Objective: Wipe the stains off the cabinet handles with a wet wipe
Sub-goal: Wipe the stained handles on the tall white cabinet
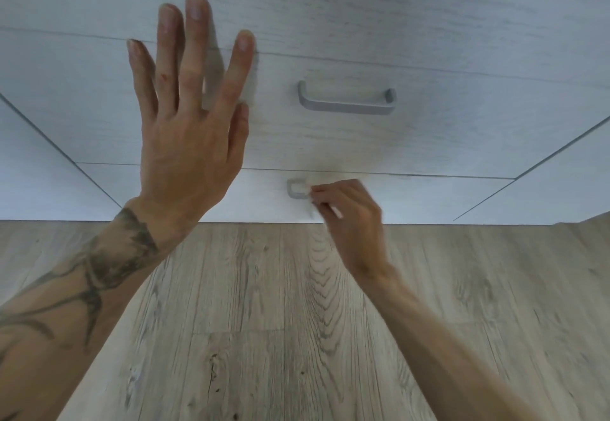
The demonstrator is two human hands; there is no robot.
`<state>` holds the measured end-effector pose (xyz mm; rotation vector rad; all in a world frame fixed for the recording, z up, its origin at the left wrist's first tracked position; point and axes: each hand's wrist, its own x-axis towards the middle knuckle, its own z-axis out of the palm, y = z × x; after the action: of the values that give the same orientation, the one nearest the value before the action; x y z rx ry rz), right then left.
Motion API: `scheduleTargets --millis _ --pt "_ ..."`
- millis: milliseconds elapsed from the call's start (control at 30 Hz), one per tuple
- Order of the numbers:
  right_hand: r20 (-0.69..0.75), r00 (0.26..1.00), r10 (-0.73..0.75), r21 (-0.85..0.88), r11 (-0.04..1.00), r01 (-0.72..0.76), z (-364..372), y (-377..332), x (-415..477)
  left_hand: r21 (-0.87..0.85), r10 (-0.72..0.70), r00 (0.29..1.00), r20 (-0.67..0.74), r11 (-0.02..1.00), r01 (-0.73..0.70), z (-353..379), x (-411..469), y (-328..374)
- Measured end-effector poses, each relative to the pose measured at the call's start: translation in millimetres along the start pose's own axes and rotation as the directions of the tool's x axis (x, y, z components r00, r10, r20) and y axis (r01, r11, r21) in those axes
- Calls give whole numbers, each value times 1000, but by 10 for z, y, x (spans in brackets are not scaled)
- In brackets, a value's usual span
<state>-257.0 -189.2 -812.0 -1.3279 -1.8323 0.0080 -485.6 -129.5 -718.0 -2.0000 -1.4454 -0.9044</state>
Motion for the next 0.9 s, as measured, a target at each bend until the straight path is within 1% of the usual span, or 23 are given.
scheduleTargets --millis 67,133,233,300,333,367,433,467,500,567,667,767,900 --pt "76 997 -15 19 1000 14 167 -103 2 -1 10 1000 19 1000 -10 -32 -5 -1" --pt "85 996 13 -11 1000 -12 167 -32 -4 -2 28 999 47 1000 -28 -77 -16 -28" --pt "20 996 83 -78 994 -81 -60 122 -66 -16 50 995 92 999 -49 -159 -29 -46" --pt "-45 981 187 -85 978 -190 -261 180 -126 -19 43 993 110 999 -42 -199 -33 -13" --pt "-52 964 262 -63 962 -265 -356 164 -150 -21 42 992 120 999 -40 -217 -35 1" --pt "-24 935 353 -8 936 -353 -439 105 -172 -29 46 990 131 999 -43 -242 -37 6" --pt "104 850 516 181 831 -527 -559 -108 -117 -43 70 986 152 997 -64 -323 -32 -30" --pt "165 813 558 268 768 -582 -600 -241 -48 -46 89 982 166 996 -82 -384 -31 -63" --pt "203 797 569 334 725 -603 -634 -366 27 -54 111 978 176 993 -103 -436 -32 -84" --pt "240 811 534 421 695 -583 -669 -641 240 -73 108 978 180 993 -96 -619 -18 -144" --pt "237 855 461 504 694 -514 -621 -1103 601 -81 17 984 175 997 -3 -945 -59 -322" --pt "207 903 377 595 683 -423 -469 -1672 955 -13 -64 985 160 998 67 -1295 -183 -690" --pt "174 949 264 723 620 -305 -269 -2439 1290 85 -146 974 171 987 133 -1759 -285 -1279"
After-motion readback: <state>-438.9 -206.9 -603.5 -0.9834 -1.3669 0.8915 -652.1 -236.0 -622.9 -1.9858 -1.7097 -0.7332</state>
